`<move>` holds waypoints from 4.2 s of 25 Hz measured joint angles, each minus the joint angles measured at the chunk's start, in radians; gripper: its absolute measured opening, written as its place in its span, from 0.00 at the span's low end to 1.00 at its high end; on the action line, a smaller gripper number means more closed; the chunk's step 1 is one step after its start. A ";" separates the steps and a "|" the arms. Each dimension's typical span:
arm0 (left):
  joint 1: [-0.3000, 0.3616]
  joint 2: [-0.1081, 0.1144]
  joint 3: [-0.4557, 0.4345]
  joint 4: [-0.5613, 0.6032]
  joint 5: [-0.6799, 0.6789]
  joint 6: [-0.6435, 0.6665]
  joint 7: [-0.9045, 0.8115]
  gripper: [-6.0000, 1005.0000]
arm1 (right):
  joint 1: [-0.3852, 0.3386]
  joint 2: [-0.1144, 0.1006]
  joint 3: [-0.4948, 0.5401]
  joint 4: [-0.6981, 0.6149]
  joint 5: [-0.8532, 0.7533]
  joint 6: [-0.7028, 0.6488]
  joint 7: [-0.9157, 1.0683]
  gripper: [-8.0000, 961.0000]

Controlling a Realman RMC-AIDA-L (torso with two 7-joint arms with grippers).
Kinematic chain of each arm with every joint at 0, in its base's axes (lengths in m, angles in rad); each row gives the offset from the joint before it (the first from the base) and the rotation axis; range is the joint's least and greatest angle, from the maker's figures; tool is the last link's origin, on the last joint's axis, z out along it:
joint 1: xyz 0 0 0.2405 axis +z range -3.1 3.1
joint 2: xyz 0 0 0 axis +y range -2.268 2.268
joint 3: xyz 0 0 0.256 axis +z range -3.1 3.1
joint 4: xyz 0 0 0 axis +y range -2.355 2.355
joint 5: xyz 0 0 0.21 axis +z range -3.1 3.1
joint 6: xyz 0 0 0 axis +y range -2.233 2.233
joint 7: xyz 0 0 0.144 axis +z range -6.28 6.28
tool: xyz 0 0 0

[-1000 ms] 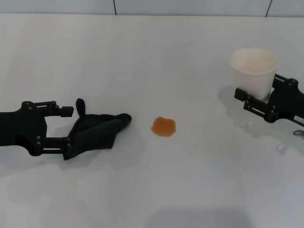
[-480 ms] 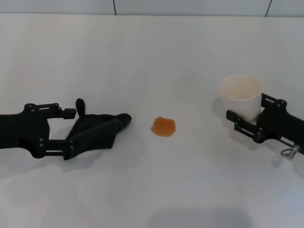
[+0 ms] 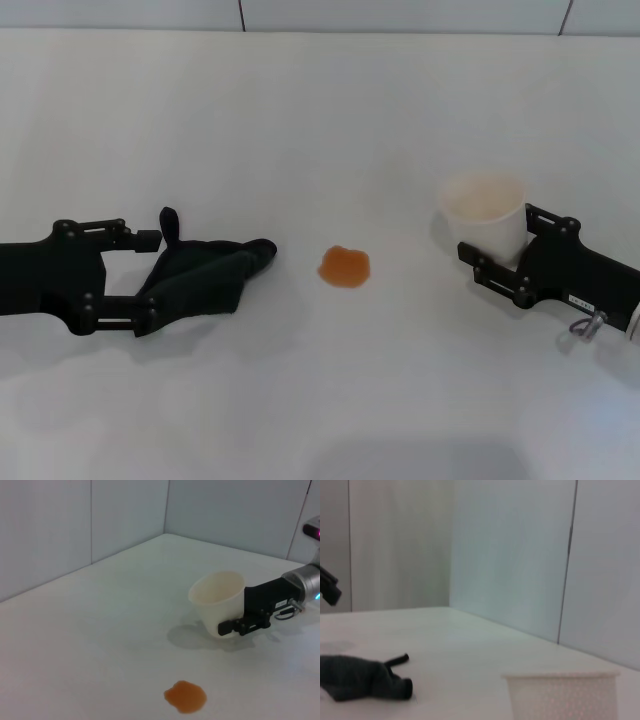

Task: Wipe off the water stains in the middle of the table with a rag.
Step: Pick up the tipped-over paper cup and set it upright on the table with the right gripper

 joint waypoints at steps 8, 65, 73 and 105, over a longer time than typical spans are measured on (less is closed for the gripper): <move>0.002 -0.005 0.001 0.001 0.000 -0.001 0.001 0.80 | -0.009 0.000 0.001 0.009 0.001 0.044 -0.028 0.64; 0.005 0.001 0.001 0.000 0.000 -0.015 0.003 0.80 | -0.098 -0.020 -0.019 -0.067 -0.010 0.006 0.027 0.85; 0.005 0.002 -0.002 0.002 0.000 -0.015 0.003 0.80 | -0.140 -0.025 -0.023 -0.114 -0.010 -0.004 0.064 0.85; -0.003 0.007 -0.007 0.002 -0.001 -0.015 -0.018 0.80 | -0.241 -0.066 -0.022 -0.243 -0.073 -0.016 0.201 0.85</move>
